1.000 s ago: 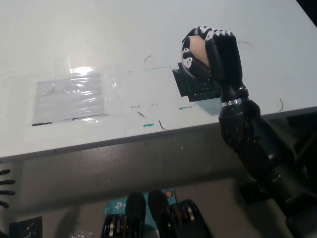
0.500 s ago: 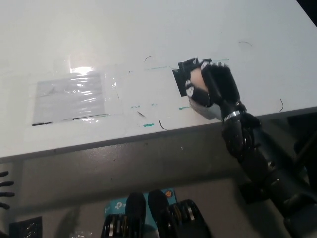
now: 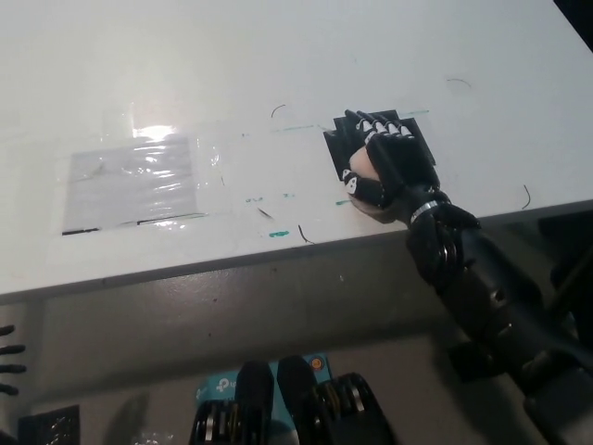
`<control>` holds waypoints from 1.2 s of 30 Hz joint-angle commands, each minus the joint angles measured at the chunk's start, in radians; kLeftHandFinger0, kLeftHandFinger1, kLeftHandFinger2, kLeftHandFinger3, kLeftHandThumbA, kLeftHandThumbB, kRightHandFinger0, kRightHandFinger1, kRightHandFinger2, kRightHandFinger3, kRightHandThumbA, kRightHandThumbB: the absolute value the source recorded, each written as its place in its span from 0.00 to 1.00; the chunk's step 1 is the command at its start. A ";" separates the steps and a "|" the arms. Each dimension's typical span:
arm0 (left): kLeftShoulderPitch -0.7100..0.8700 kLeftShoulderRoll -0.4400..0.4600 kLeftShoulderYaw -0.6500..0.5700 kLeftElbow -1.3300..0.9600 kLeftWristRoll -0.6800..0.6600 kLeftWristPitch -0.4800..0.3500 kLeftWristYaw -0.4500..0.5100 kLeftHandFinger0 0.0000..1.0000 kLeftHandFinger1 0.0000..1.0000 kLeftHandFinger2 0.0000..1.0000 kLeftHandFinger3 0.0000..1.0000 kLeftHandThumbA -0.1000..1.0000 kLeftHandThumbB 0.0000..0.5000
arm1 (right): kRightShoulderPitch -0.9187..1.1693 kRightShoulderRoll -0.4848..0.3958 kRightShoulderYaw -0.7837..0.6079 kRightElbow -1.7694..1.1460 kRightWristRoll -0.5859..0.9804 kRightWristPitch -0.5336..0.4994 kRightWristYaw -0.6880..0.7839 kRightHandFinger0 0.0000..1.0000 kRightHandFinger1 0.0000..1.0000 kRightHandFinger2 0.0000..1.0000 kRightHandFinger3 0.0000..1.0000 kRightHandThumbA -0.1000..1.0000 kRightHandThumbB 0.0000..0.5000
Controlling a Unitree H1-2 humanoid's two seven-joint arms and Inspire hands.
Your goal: The robot uses its right hand to grab and squeeze a pink dumpling toy kept on the black mask on the desk
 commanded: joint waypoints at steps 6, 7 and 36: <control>0.005 0.033 0.013 -0.044 -0.010 0.001 -0.005 0.49 0.66 0.78 0.88 1.00 0.35 | 0.040 -0.033 0.022 -0.194 -0.024 0.155 0.110 1.00 1.00 1.00 1.00 0.78 0.77; 0.002 0.032 0.017 -0.035 -0.015 0.001 -0.007 0.50 0.67 0.79 0.89 1.00 0.37 | 0.050 -0.038 0.021 -0.240 -0.025 0.163 0.116 1.00 1.00 1.00 1.00 0.78 0.77; 0.016 0.023 0.010 -0.024 -0.008 -0.020 -0.002 0.49 0.63 0.74 0.86 1.00 0.34 | 0.314 -0.163 -0.172 -0.938 0.082 0.218 0.280 0.97 1.00 1.00 1.00 0.24 0.33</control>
